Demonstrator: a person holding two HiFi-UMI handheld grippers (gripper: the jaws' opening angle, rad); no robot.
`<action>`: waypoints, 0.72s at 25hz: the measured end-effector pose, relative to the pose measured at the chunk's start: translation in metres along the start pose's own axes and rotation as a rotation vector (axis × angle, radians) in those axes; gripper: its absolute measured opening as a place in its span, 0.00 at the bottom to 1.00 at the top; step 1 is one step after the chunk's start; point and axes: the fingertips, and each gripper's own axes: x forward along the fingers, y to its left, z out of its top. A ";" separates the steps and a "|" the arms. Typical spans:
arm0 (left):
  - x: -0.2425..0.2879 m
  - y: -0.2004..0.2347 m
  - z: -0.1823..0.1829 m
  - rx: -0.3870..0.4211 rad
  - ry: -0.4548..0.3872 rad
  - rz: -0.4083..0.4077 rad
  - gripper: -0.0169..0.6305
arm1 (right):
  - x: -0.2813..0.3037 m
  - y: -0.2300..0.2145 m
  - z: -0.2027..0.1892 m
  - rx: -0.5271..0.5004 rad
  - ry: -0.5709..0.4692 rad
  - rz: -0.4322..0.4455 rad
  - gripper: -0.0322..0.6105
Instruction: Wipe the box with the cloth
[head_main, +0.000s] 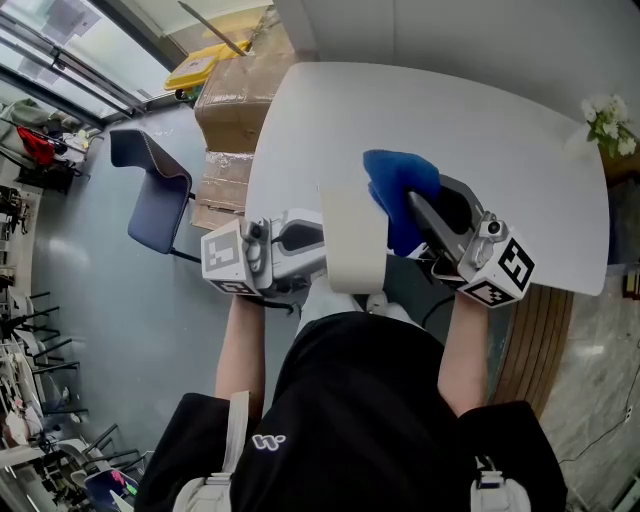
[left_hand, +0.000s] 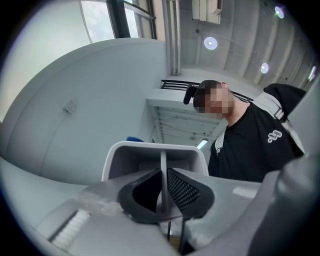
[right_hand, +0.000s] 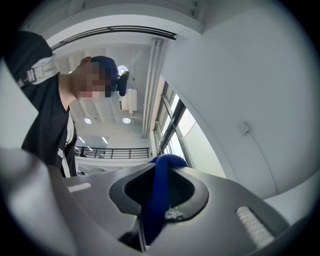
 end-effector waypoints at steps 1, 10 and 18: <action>0.000 -0.001 0.001 0.004 0.000 -0.002 0.09 | 0.000 -0.004 -0.002 -0.007 0.011 -0.022 0.14; 0.000 0.002 0.039 0.054 -0.120 0.035 0.09 | -0.006 -0.014 -0.035 -0.022 0.128 -0.093 0.14; -0.019 0.043 0.046 0.058 -0.129 0.263 0.09 | 0.000 0.022 -0.060 -0.010 0.227 0.072 0.14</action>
